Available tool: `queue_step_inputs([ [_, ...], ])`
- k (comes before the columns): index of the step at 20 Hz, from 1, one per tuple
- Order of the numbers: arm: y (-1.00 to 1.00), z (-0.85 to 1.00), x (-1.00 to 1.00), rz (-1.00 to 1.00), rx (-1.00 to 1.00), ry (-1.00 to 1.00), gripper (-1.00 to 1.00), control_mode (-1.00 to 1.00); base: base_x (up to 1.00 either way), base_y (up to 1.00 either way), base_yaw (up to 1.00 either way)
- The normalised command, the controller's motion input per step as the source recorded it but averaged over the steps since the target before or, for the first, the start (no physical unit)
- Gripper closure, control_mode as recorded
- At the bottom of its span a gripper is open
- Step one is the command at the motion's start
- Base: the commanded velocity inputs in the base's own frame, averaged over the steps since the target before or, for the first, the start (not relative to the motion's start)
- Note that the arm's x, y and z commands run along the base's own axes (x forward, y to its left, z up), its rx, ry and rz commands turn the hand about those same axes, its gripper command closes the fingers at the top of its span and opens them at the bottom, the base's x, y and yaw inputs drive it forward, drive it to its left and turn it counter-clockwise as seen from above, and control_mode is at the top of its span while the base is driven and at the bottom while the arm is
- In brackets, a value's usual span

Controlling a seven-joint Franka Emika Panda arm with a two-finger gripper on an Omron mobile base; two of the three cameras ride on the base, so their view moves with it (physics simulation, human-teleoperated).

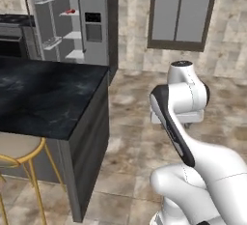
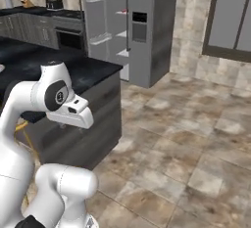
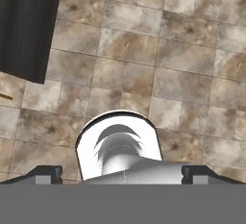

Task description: Take the cheese, fish, and bell pepper from the fridge and place them on the plate on the dining counter to create an appetizer plate.

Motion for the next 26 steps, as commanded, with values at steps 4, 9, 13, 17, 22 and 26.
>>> queue_step_inputs([
  [4,0.0,0.0,0.0,0.0,0.0,0.0,-1.0,1.0,1.0,-0.89,0.3],
  [9,0.0,0.0,0.0,0.0,0.0,0.0,-1.0,1.0,1.0,-0.91,0.27],
  [13,0.0,0.0,0.0,0.0,0.0,0.0,-1.0,1.0,1.0,-0.93,0.25],
  [17,0.0,0.0,0.0,0.0,0.0,0.0,-1.0,1.0,1.0,-0.93,0.24],
  [22,0.0,0.0,0.0,0.0,0.0,0.0,-1.0,1.0,1.0,-0.93,0.22],
  [26,0.0,0.0,0.0,0.0,0.0,0.0,-1.0,1.0,1.0,-0.94,0.2],
])
